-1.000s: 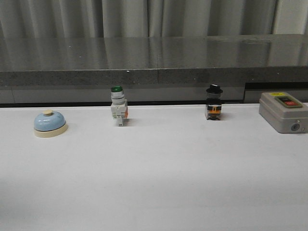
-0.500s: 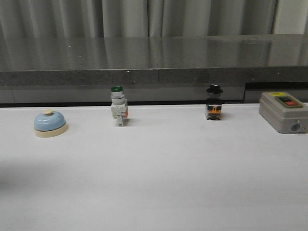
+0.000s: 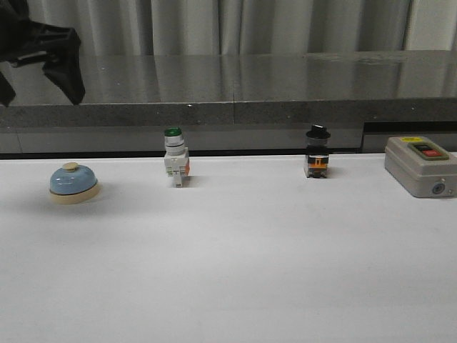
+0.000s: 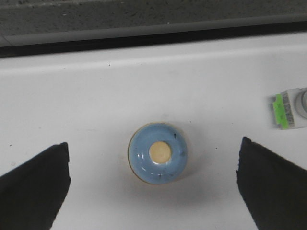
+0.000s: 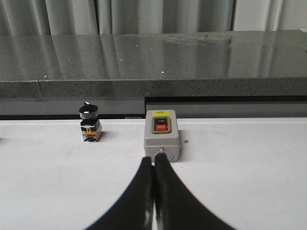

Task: Place and press bell with both arms
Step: 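Lower the left gripper over the blue bell and close on it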

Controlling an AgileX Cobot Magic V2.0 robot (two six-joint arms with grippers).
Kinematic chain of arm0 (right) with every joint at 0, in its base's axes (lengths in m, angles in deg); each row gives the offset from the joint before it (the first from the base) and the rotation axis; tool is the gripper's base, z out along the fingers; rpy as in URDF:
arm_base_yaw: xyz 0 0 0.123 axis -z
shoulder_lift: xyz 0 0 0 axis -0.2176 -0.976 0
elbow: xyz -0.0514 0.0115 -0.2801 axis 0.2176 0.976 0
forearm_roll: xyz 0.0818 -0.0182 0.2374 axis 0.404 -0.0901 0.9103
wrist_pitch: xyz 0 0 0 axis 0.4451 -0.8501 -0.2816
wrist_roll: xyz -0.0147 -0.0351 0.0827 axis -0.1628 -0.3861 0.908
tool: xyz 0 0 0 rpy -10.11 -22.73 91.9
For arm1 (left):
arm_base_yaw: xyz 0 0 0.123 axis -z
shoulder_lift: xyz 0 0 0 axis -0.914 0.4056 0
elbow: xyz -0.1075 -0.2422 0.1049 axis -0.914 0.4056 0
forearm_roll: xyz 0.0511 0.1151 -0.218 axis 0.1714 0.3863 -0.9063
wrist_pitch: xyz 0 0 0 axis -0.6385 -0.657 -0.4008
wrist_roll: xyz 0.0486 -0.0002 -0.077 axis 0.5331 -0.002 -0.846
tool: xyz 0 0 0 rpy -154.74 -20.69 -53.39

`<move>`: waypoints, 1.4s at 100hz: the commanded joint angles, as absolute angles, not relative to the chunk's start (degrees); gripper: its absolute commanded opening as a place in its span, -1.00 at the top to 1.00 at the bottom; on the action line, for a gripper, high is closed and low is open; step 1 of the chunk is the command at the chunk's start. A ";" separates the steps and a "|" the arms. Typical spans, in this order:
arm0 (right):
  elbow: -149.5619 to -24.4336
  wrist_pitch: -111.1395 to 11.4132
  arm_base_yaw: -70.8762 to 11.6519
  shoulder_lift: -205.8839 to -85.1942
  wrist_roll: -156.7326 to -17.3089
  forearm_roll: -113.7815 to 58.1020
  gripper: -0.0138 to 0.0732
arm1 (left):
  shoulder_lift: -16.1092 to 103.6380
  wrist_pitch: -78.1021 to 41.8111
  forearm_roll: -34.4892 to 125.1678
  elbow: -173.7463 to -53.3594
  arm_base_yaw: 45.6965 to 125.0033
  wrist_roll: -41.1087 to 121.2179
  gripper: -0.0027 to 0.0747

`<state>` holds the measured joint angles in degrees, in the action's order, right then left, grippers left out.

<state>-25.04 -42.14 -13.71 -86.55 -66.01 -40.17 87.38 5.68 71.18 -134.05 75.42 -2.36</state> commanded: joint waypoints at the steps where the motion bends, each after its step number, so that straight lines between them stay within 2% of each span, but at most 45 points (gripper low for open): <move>1: -25.87 -37.29 -13.44 -85.49 -66.08 -40.68 0.82 | 88.35 2.98 71.15 -137.76 75.83 -2.33 -0.78; 45: -25.87 -37.29 -13.44 -85.49 -66.08 -40.68 0.82 | 100.34 3.21 70.48 -140.64 75.83 -2.33 -0.78; 113: -25.87 -37.29 -13.44 -85.49 -66.08 -40.68 0.82 | 103.53 5.68 70.41 -140.64 78.52 -2.24 -0.76; 123: -25.87 -37.29 -13.44 -85.49 -66.08 -40.68 0.82 | 103.53 6.46 70.65 -140.78 78.52 -2.24 -0.60; 140: -25.87 -37.29 -13.44 -85.49 -66.08 -40.68 0.82 | 103.30 7.51 71.06 -140.91 78.52 -2.24 0.03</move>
<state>-25.04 -42.14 -13.71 -86.55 -66.01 -40.17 106.19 7.17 72.16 -139.45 78.04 -1.99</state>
